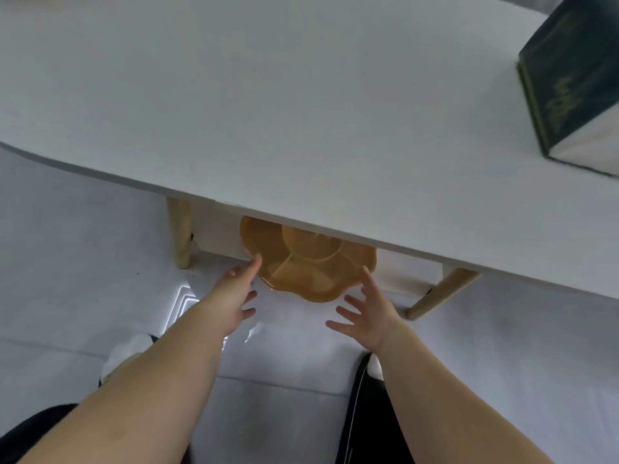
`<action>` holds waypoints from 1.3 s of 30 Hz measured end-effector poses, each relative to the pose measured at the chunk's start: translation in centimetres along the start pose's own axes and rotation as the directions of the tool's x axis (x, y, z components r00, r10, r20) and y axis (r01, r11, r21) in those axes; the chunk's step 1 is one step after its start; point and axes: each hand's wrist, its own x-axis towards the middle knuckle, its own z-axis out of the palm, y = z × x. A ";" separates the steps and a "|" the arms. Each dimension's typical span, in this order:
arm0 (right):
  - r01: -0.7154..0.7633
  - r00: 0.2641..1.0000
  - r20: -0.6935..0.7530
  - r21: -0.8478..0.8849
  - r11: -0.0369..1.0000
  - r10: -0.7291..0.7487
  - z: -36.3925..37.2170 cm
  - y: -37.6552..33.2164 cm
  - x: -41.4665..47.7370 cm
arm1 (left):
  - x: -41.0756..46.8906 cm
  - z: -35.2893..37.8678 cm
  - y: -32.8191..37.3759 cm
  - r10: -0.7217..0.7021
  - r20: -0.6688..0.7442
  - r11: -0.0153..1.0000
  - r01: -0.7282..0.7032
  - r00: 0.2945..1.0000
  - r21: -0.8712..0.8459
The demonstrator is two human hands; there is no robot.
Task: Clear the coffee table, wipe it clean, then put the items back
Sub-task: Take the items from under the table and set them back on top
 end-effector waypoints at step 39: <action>0.375 0.926 0.158 -0.287 0.881 -0.343 -6.3 6.7 -31.5 | -33.1 -3.6 -5.4 0.318 0.140 0.948 -0.316 0.938 -0.038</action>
